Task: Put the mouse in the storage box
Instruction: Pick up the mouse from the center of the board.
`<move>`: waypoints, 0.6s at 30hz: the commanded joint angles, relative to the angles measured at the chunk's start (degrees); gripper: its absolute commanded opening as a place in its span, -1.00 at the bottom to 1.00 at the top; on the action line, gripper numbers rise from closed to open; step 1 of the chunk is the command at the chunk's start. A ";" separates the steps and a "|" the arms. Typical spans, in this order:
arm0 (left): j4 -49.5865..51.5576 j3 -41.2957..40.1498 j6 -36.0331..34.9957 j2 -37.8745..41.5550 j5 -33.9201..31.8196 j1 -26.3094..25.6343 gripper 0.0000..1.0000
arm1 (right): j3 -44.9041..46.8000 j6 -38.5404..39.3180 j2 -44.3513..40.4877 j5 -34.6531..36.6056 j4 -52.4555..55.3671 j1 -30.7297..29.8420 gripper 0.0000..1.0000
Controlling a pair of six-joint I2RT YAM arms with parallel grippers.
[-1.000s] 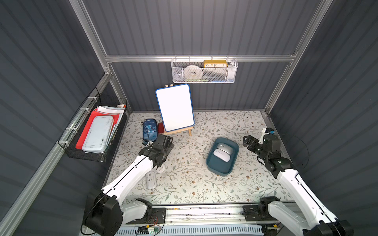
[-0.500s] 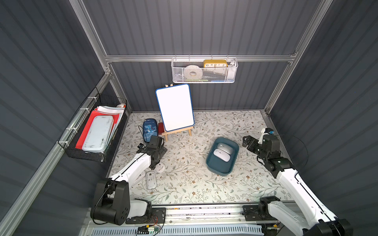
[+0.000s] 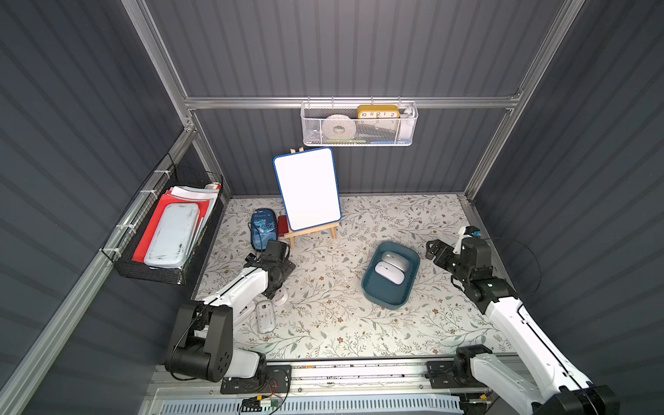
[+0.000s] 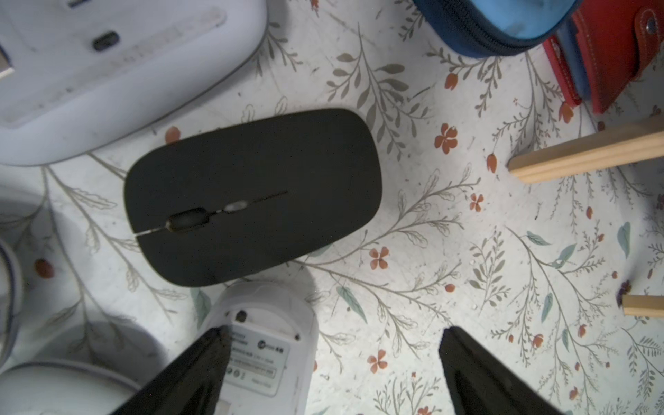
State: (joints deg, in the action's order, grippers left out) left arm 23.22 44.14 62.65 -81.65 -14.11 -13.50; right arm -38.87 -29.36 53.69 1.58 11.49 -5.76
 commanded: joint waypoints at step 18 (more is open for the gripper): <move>6.24 -3.72 1.56 6.15 5.68 -0.04 0.93 | 0.73 -0.72 -0.55 -0.23 -0.84 0.02 0.87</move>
State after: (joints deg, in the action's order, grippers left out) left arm 28.36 41.67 64.47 -75.31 -10.31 -13.52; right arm -38.87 -29.74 53.69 1.48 11.11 -5.76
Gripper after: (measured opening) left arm 0.968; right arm 0.932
